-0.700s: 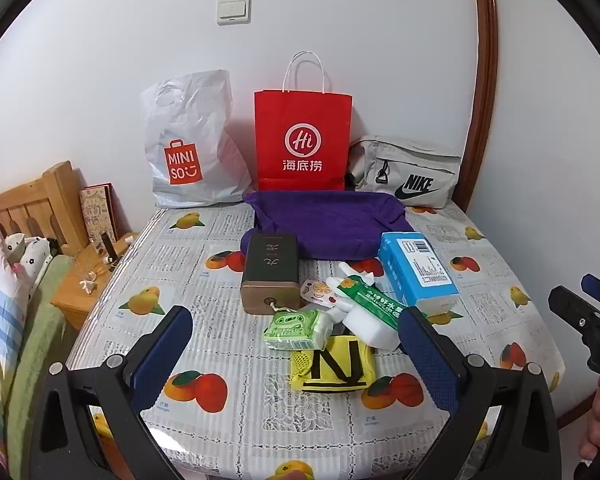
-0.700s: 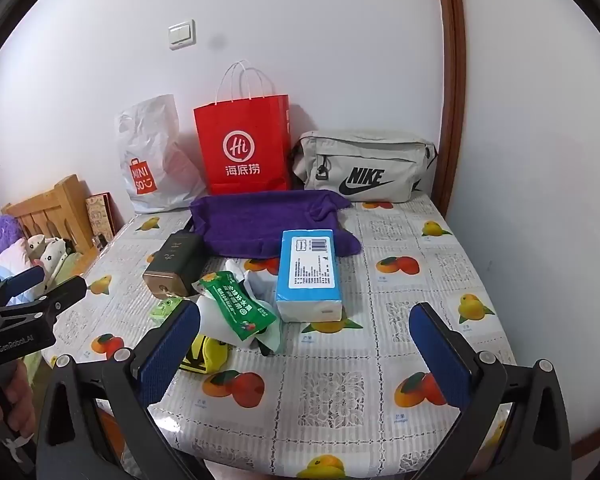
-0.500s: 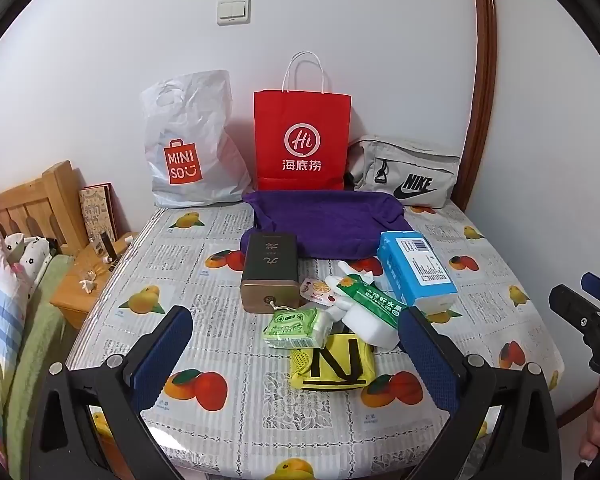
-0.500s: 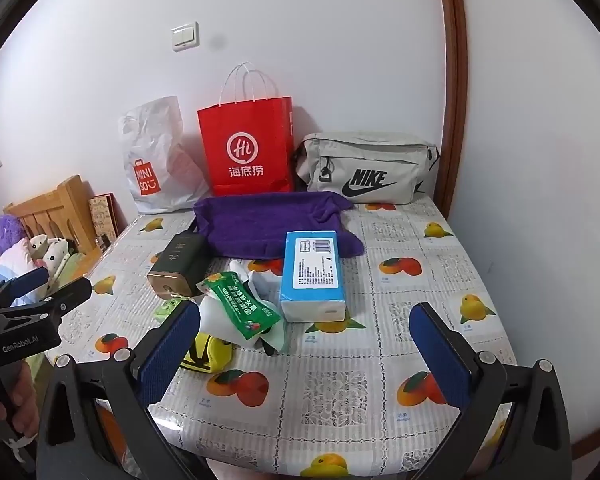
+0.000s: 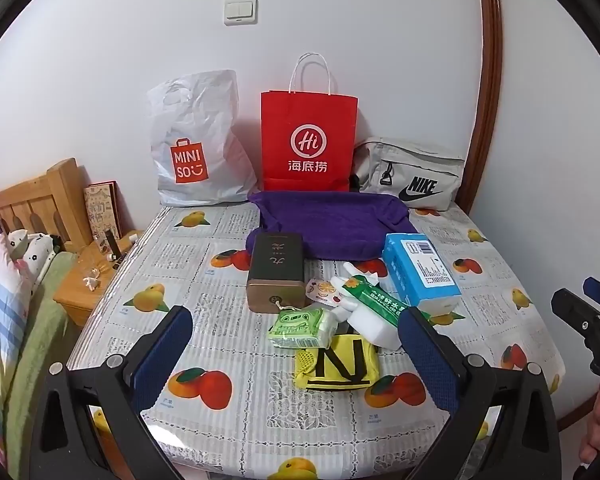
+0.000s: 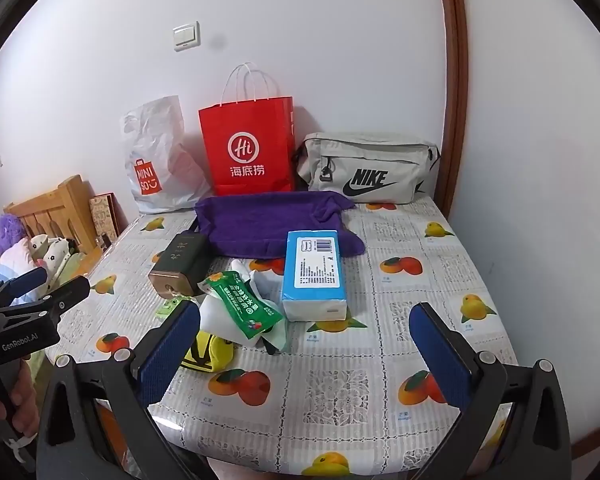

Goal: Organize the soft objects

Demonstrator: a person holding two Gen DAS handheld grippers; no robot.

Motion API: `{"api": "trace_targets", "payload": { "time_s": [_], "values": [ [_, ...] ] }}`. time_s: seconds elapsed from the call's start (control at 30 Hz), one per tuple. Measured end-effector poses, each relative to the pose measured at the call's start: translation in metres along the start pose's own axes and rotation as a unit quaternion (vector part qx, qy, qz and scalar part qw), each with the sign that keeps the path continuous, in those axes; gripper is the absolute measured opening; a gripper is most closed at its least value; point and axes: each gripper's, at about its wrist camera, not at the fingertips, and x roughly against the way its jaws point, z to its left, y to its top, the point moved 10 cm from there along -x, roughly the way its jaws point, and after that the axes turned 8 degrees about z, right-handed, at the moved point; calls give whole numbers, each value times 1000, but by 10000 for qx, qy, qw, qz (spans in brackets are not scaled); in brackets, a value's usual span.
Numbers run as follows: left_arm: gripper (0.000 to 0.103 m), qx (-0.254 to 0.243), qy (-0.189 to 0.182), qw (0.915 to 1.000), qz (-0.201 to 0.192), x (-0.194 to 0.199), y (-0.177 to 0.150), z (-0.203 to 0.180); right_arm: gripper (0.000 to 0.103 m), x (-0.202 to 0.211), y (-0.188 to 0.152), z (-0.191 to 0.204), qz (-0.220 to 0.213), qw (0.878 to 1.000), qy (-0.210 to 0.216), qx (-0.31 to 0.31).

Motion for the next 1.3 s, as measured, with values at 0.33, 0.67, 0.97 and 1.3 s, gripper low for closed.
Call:
{"api": "trace_targets", "payload": {
  "time_s": [0.33, 0.67, 0.97, 1.3],
  "values": [
    [103, 20, 17, 10000, 19, -2, 3, 2, 103, -2, -2, 6, 34, 10000, 44, 54],
    [103, 38, 41, 10000, -10, -3, -1, 6, 103, -5, -4, 9, 52, 9999, 61, 67],
    [103, 31, 29, 10000, -19, -2, -1, 6, 103, -5, -4, 9, 38, 10000, 54, 49],
    [103, 27, 19, 10000, -35, -2, -3, 7, 103, -4, -4, 10, 32, 10000, 77, 50]
  ]
}}
